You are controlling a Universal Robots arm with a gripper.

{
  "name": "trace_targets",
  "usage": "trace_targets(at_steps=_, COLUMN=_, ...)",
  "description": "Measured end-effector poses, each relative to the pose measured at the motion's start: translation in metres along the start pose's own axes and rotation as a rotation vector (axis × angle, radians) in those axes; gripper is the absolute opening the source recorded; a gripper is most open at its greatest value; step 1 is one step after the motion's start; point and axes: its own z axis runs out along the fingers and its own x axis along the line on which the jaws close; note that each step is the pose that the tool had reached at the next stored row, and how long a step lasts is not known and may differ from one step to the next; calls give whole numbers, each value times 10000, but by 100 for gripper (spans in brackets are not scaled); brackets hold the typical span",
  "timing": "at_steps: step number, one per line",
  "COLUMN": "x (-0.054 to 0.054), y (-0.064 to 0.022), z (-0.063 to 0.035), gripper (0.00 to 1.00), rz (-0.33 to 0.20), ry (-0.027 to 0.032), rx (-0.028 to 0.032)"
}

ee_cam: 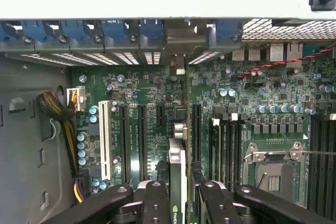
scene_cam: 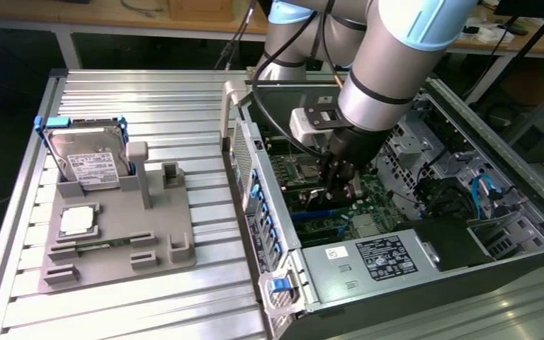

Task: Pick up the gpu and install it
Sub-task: 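Insert the gpu into the slot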

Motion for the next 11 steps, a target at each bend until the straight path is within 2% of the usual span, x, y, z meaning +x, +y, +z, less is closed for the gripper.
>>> trace_targets(at_steps=4, x=1, y=-8, z=18, gripper=27, rz=4, ry=-47, rx=-50)
trace_targets(at_steps=11, x=2, y=-9, z=45, gripper=27, rz=5, ry=-50, rx=-74)
